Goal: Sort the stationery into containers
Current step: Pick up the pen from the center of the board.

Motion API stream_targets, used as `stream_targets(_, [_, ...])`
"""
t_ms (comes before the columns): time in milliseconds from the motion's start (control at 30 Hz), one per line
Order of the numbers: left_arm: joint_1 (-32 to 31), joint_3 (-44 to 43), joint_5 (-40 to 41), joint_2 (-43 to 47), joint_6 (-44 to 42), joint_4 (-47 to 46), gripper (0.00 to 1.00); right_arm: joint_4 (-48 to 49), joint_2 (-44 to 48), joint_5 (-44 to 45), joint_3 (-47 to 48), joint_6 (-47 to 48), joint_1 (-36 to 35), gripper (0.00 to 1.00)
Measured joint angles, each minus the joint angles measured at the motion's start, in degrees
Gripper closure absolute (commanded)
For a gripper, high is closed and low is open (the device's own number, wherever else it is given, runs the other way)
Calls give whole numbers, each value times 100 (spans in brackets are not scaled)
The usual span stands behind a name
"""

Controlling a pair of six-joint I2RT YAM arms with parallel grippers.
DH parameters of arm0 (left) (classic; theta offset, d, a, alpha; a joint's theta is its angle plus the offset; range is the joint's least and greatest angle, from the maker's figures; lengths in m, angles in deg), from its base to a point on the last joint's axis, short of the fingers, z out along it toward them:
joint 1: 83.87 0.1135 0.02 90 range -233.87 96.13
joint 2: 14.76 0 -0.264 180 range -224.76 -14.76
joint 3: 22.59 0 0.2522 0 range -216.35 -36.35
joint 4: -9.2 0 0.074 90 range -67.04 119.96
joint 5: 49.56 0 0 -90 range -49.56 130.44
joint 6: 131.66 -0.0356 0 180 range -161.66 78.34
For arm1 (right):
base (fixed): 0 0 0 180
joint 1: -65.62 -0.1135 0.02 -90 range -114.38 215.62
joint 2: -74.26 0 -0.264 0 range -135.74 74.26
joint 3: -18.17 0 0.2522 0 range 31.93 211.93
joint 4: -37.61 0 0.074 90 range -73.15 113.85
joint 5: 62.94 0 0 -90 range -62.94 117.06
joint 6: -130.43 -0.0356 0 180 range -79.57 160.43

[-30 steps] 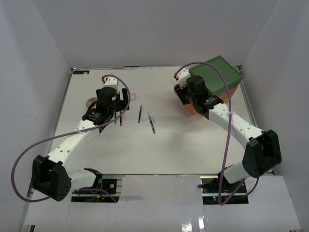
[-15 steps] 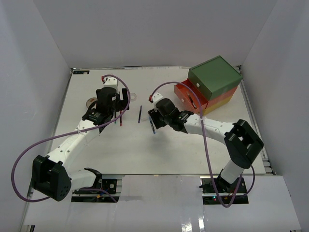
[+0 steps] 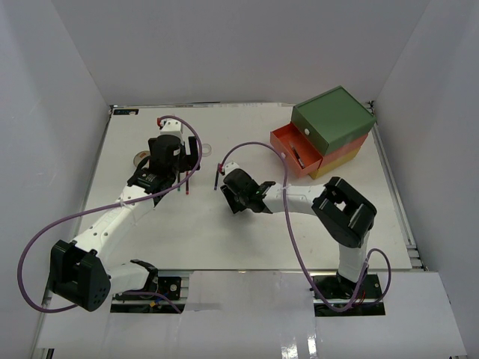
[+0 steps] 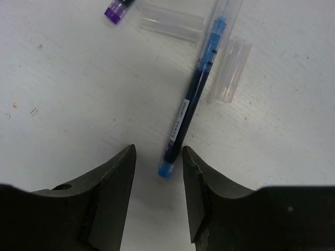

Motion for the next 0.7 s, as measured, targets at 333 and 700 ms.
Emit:
stream_targets(333, [0,2,24,0,0,0,2,87,-109,304,72,-208,-4,85])
stream_targets(700, [0,4,24,0,0,0,2,28,70,662,-20,-275,-33,90])
